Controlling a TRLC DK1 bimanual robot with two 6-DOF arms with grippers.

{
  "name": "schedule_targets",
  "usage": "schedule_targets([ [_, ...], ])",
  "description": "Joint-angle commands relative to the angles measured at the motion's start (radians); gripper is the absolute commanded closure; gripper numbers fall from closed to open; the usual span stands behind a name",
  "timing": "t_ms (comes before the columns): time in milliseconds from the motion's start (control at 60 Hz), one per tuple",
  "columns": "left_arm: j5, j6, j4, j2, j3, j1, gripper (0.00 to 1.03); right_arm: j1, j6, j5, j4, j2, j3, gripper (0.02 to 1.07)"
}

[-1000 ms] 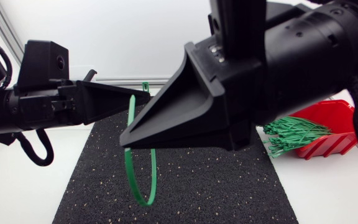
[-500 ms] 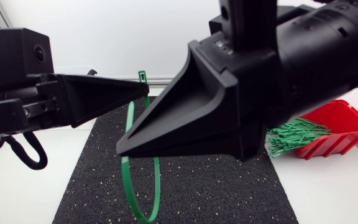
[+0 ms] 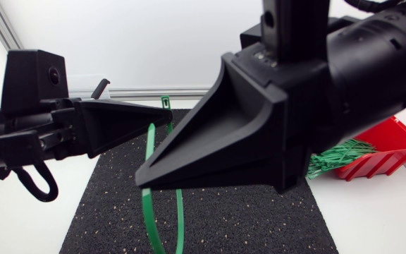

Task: Take a green cable tie from the red box, thread the tail through the head to close it, then place it in the transparent bin on the left.

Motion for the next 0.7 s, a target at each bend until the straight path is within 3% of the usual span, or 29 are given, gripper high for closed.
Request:
schedule_targets([
  [0, -0.004, -0.015, 0.028, -0.027, -0.018, 0.002, 1.0, -0.008, 0.038, -0.012, 0.02, 0.004, -0.034, 1.02],
  [683, 0.001, -0.005, 0.026, -0.069, -0.049, 0.005, 1.0, -0.02, 0.087, -0.024, 0.069, 0.047, -0.032, 1.02],
])
